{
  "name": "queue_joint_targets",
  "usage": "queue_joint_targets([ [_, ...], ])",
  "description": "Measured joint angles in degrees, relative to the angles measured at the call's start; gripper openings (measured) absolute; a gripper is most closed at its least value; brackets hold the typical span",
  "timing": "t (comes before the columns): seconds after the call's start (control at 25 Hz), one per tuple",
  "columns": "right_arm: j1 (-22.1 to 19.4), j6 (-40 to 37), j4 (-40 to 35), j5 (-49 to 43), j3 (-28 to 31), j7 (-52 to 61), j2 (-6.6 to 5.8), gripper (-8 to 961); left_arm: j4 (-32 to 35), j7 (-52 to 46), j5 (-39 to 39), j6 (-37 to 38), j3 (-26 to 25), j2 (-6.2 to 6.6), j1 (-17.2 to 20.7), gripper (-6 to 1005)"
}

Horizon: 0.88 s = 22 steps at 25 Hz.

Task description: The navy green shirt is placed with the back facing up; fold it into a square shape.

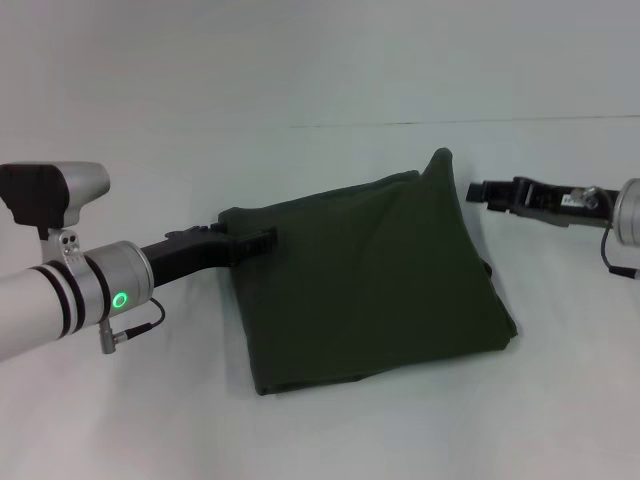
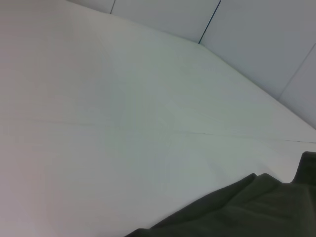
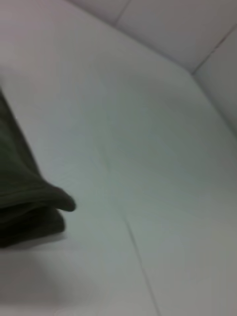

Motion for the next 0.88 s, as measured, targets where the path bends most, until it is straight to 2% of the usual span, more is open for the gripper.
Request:
queue_joint_targets([
  [0.36, 2.27, -0.28, 0.57, -4.83, -0.18, 0.61, 1.82, 445, 0.08, -0.04, 0.00, 0.36, -0.01, 0.00, 0.01, 888],
  [0.64, 1.66, -0.73, 0.64, -4.83, -0.15, 0.64, 2.14, 440, 0.12, -0.12, -0.05, 0.37, -0.01, 0.00, 0.08, 888],
  [0.76, 1.23, -1.06, 0.70, -4.71, 0.10, 0.64, 2.16, 368, 0.09, -0.17, -0.07, 0.37, -0.01, 0.00, 0.09, 888],
  [0.88, 0.80, -1.67, 0.71, -4.59, 0.28, 0.65, 2.17, 368, 0.06, -0.27, -0.08, 0.37, -0.01, 0.00, 0.10, 888],
])
